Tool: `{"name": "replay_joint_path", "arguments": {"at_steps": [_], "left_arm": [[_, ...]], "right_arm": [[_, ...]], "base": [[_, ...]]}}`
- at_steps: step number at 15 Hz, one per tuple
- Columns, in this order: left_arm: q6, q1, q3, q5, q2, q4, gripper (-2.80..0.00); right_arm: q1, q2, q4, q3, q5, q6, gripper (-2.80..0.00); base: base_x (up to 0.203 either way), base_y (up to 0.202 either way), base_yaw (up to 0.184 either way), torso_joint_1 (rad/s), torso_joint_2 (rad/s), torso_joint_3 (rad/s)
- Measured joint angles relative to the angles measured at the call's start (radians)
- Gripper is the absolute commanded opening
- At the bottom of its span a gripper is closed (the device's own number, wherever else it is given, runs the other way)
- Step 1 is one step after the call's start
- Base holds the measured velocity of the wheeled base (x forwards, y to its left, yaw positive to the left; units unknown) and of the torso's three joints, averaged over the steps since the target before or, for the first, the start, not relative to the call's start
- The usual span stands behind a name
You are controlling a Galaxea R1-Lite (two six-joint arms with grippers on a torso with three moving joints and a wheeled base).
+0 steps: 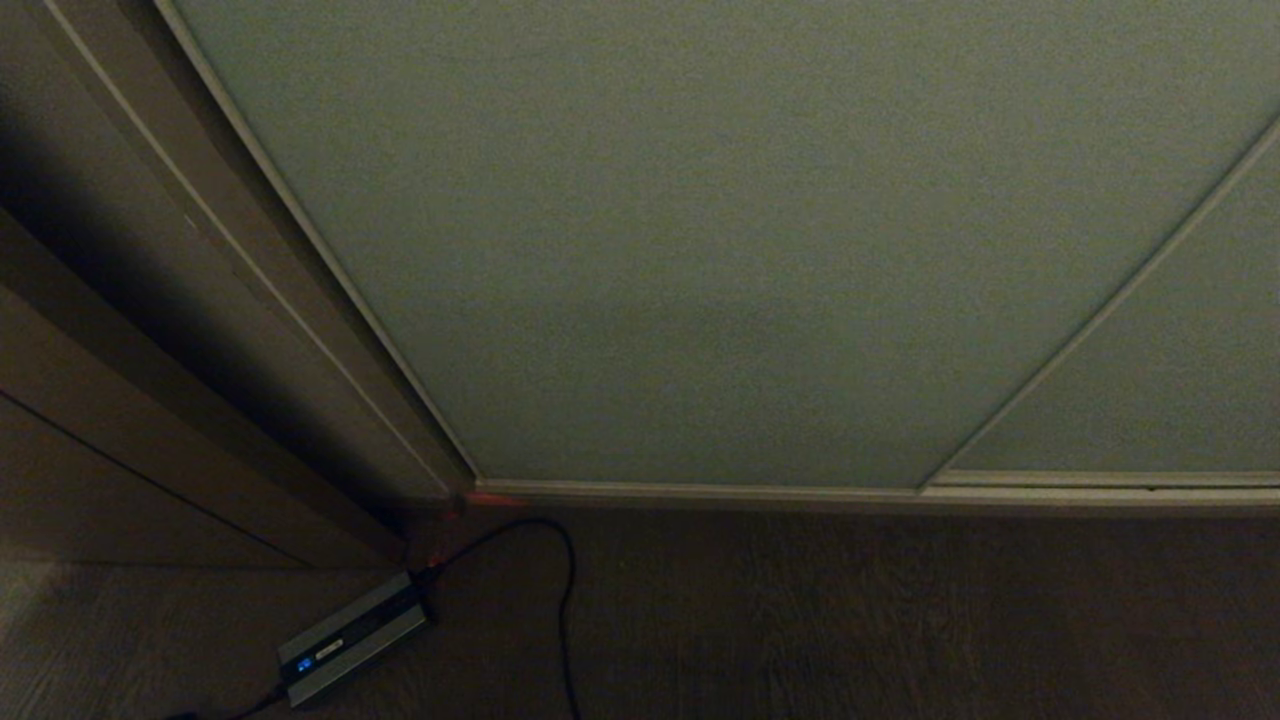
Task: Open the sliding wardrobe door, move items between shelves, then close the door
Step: Open the door
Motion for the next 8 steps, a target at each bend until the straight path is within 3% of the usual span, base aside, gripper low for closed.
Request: {"name": "replay_joint_path", "arguments": {"at_steps": [4, 6, 8], "left_arm": [[0.000, 0.000, 0.000, 0.000, 0.000, 0.000, -2.80], [0.000, 0.000, 0.000, 0.000, 0.000, 0.000, -2.80], [0.000, 0.000, 0.000, 0.000, 0.000, 0.000, -2.80]], "right_arm": [[0.060, -0.233, 0.020, 0.100, -0.072, -0.004, -2.80], [0.073, -0.310, -0.076, 0.178, -0.128, 0.064, -2.80], [0.078, -0.343, -0.226, 0.244, -0.243, 0.123, -2.80]], "base": [[0.000, 0.000, 0.000, 0.000, 0.00, 0.000], [0.000, 0.000, 0.000, 0.000, 0.00, 0.000], [0.000, 0.000, 0.000, 0.000, 0.00, 0.000]]}}
